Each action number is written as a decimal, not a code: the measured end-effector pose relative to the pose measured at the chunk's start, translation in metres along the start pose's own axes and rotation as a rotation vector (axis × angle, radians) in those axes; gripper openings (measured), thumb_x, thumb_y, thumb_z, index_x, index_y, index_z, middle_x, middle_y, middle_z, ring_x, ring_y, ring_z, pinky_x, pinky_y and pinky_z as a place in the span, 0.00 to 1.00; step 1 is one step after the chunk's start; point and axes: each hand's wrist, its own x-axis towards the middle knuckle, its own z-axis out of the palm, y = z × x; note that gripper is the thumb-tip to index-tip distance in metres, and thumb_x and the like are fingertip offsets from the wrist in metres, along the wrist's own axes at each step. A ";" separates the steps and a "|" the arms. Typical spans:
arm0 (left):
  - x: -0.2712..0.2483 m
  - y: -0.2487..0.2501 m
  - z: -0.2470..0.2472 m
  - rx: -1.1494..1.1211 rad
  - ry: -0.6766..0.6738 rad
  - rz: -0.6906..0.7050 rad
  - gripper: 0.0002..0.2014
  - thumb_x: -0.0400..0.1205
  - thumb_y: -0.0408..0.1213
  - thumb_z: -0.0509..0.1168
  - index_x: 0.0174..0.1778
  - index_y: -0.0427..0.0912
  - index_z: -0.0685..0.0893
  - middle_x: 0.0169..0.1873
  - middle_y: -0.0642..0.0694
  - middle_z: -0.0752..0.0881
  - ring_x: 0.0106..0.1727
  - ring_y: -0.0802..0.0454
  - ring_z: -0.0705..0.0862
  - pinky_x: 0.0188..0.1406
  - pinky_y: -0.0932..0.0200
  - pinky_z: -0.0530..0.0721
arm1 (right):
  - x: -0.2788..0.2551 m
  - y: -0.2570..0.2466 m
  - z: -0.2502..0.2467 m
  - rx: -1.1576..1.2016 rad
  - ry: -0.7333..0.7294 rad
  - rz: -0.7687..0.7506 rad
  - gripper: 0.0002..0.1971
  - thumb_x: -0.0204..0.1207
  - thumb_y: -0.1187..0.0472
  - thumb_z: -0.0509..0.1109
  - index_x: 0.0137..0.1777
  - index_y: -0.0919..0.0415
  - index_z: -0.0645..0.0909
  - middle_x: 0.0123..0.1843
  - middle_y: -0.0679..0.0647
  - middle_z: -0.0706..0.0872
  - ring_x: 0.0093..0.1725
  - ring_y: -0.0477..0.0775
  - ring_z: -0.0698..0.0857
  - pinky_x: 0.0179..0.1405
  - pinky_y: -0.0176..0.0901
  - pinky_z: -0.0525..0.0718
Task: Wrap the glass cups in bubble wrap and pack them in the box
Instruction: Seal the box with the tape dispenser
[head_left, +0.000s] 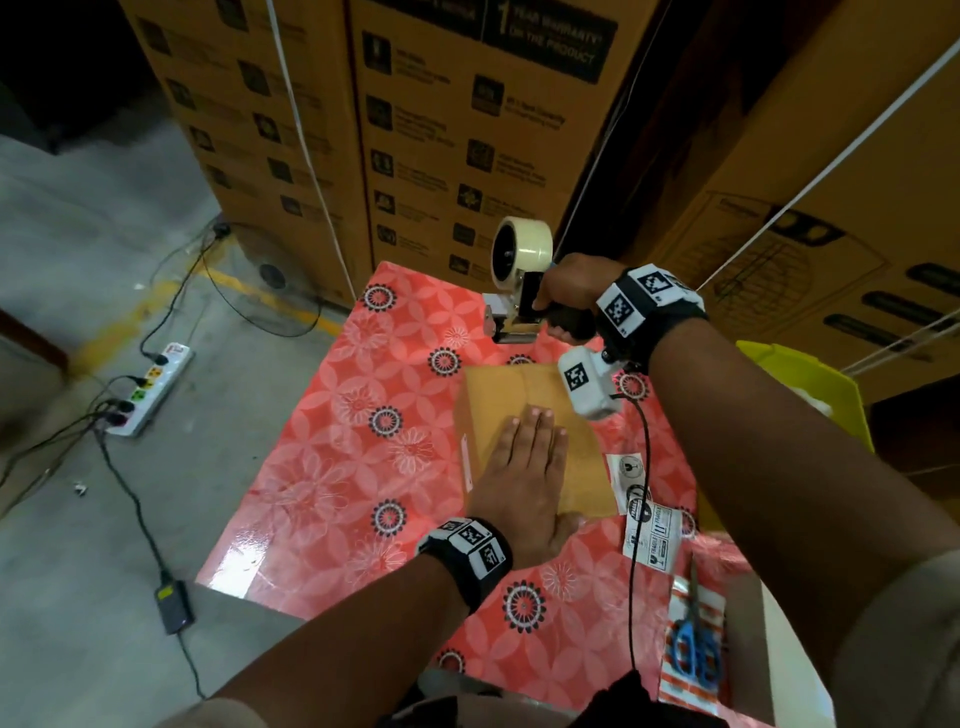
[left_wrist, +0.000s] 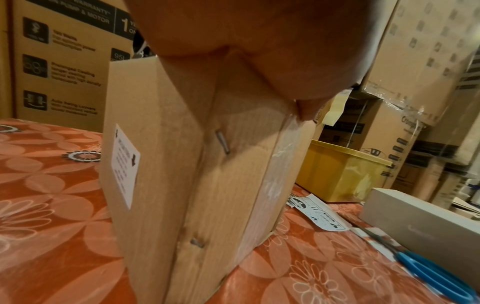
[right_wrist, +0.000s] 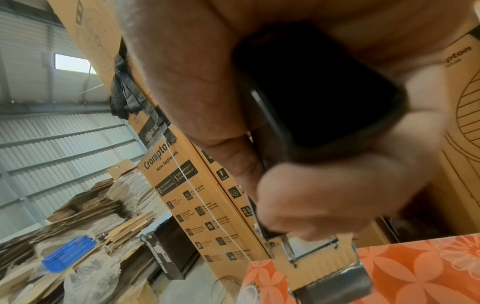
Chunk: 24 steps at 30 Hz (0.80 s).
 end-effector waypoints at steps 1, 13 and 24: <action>0.000 0.000 0.000 -0.003 0.000 -0.001 0.49 0.90 0.69 0.44 0.92 0.28 0.49 0.91 0.24 0.44 0.92 0.28 0.35 0.90 0.27 0.46 | 0.000 -0.002 0.001 -0.023 0.002 -0.015 0.06 0.77 0.58 0.78 0.43 0.58 0.85 0.54 0.65 0.90 0.52 0.67 0.89 0.51 0.53 0.88; 0.000 0.002 -0.007 0.001 -0.025 -0.031 0.50 0.88 0.69 0.42 0.92 0.26 0.51 0.91 0.23 0.49 0.92 0.25 0.38 0.90 0.28 0.43 | 0.013 -0.016 0.022 -0.205 0.035 -0.082 0.16 0.86 0.63 0.69 0.67 0.72 0.85 0.67 0.69 0.87 0.55 0.65 0.82 0.47 0.47 0.78; 0.002 0.003 -0.024 0.093 -0.104 -0.085 0.50 0.84 0.70 0.43 0.92 0.33 0.57 0.91 0.26 0.51 0.92 0.25 0.39 0.77 0.07 0.37 | 0.041 0.002 0.063 -0.170 -0.204 0.169 0.12 0.83 0.62 0.70 0.37 0.65 0.81 0.29 0.60 0.85 0.34 0.65 0.82 0.38 0.47 0.79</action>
